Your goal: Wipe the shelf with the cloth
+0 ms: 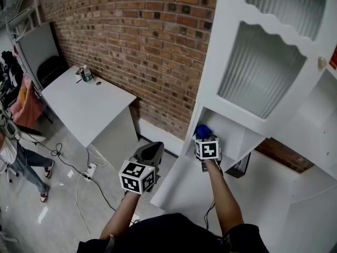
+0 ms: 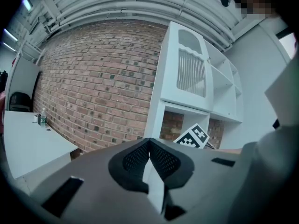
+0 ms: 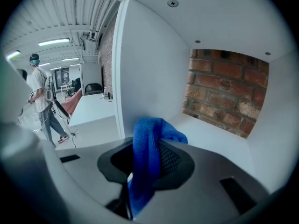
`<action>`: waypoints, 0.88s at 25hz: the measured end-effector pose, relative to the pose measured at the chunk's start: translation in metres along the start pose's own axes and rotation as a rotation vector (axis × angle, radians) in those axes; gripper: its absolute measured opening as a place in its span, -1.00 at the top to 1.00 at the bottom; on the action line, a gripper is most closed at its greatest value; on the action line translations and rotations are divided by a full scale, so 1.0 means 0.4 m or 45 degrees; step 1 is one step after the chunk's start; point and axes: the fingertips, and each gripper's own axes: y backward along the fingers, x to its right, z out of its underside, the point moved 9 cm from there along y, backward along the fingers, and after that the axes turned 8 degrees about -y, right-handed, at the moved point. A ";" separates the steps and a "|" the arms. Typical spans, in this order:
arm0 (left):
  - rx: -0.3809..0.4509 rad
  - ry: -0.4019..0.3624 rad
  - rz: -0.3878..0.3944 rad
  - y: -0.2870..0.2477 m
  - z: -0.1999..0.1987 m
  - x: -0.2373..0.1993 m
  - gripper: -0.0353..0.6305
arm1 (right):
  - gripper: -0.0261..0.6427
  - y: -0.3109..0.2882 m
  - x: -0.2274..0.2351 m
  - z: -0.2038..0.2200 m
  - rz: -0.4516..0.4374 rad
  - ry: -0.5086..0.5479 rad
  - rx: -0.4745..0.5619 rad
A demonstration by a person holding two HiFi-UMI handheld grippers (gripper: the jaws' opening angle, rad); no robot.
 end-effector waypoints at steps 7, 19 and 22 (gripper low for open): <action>0.001 0.007 -0.013 0.006 0.002 -0.010 0.84 | 0.62 -0.002 -0.008 -0.007 0.008 -0.010 -0.010; -0.001 0.003 0.011 -0.006 -0.002 -0.005 0.84 | 0.62 0.004 -0.005 -0.003 0.018 -0.005 -0.008; -0.003 0.003 0.021 -0.009 0.000 -0.001 0.84 | 0.62 0.008 -0.001 0.000 0.019 0.006 -0.013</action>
